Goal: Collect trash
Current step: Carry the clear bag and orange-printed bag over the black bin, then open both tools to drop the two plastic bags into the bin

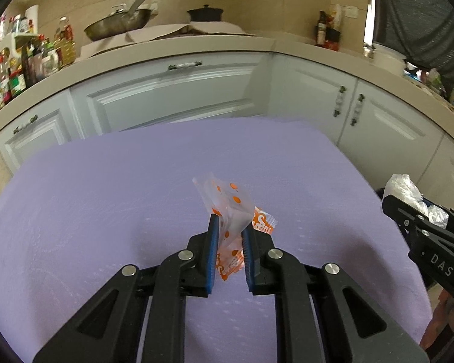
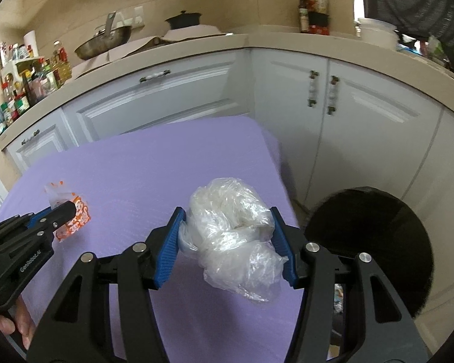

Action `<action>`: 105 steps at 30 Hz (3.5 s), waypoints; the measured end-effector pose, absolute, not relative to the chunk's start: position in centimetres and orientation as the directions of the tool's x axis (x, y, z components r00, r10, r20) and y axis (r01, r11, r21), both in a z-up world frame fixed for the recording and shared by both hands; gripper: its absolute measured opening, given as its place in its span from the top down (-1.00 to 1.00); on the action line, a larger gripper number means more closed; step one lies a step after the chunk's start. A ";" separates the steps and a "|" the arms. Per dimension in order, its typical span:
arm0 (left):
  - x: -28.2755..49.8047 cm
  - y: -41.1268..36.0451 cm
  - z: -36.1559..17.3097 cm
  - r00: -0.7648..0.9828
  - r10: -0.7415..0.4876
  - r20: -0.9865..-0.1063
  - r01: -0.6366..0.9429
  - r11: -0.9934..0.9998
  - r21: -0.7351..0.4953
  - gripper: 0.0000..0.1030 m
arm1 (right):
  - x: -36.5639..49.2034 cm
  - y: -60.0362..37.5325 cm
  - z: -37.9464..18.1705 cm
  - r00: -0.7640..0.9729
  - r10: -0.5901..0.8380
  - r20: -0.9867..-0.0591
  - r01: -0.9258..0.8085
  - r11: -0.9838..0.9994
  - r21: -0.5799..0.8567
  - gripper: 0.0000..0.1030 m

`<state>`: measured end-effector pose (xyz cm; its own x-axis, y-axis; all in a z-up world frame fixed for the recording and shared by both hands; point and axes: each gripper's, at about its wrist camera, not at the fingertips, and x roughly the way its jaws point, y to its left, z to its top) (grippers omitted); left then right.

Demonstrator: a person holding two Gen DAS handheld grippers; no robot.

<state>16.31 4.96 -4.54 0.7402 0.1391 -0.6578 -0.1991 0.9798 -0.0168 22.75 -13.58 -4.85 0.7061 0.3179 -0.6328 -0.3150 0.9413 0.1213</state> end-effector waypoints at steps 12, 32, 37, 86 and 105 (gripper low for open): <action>15.4 -2.4 -3.2 0.781 0.027 -0.624 -0.042 0.999 -0.009 0.69 | 20.7 -22.2 -4.6 0.756 0.208 -0.620 -0.170 0.978 0.120 -0.05; 16.6 -13.5 -3.3 0.782 -0.123 -0.611 0.174 0.984 0.025 0.69 | 19.1 -32.4 -5.4 0.786 0.075 -0.613 -0.001 0.993 0.120 -0.05; 17.0 -15.2 -3.7 0.778 -0.138 -0.613 0.200 0.979 0.033 0.69 | 19.4 -33.6 -5.6 0.788 0.063 -0.612 0.017 0.992 0.123 -0.05; 22.9 -18.7 -6.8 0.750 -0.137 -0.647 0.213 0.976 0.039 0.69 | 23.7 -35.6 -7.7 0.797 0.058 -0.602 0.033 0.990 0.139 -0.05; 22.5 -17.5 -5.3 0.779 -0.153 -0.608 0.196 0.981 0.005 -0.05 | 23.6 -35.3 -6.4 0.826 0.005 -0.564 0.076 0.990 0.120 -0.44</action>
